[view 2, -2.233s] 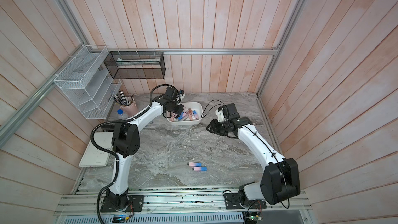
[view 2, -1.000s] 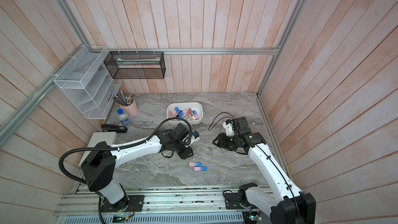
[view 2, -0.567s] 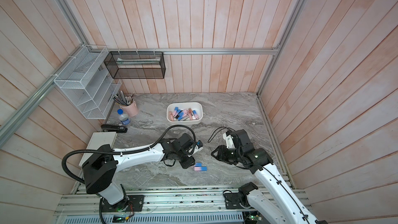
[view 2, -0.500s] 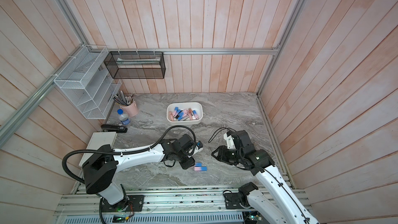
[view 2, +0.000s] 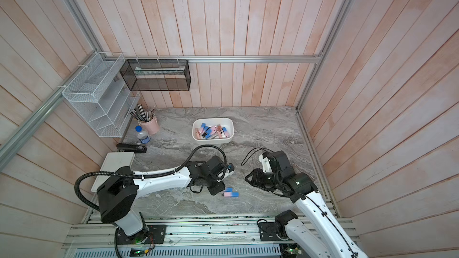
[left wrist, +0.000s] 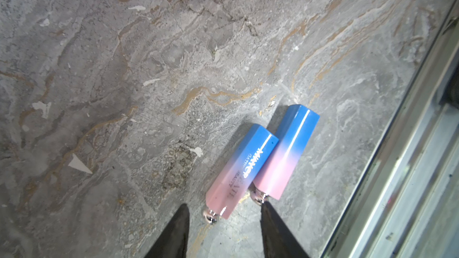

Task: Put the lipstick into the storage box
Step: Pick up the lipstick at the center of the board.

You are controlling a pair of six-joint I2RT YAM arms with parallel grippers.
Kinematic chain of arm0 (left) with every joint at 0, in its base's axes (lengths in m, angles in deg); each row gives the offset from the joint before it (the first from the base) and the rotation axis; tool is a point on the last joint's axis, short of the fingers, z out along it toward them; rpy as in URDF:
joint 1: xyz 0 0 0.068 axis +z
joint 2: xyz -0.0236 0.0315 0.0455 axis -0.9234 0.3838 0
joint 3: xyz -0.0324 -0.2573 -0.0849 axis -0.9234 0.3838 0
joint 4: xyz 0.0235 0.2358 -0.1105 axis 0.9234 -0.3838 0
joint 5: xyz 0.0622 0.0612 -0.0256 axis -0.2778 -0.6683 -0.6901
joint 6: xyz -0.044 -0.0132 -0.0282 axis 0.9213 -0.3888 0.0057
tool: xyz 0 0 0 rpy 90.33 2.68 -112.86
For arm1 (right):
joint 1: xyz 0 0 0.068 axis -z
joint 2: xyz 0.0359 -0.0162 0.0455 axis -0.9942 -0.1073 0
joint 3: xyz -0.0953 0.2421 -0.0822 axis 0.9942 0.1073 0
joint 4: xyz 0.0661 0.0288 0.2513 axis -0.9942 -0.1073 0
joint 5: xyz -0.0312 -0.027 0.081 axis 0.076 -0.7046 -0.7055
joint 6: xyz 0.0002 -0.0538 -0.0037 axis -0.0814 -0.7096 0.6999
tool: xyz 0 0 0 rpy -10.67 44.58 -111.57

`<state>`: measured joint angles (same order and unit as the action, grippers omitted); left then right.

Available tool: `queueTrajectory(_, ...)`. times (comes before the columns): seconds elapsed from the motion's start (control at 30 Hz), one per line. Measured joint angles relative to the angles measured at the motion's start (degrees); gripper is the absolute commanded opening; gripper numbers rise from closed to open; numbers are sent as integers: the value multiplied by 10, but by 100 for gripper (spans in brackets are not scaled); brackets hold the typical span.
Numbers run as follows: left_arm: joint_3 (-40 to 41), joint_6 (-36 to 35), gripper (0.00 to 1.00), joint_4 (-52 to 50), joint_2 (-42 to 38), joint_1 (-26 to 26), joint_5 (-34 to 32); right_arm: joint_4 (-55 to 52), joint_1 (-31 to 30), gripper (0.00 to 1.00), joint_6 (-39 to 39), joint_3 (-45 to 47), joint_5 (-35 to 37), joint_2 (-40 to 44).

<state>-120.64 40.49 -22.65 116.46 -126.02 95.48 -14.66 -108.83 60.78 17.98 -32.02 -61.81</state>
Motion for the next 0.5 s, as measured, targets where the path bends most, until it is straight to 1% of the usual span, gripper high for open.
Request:
queueTrajectory(0.3, 3, -10, 49, 6, 19, -1, 1, 0, 0, 46, 0, 0, 1, 0)
queueTrajectory(0.5, 3, -16, 49, 8, 25, -1, 2, 0, 0, 45, 0, 0, 3, -15)
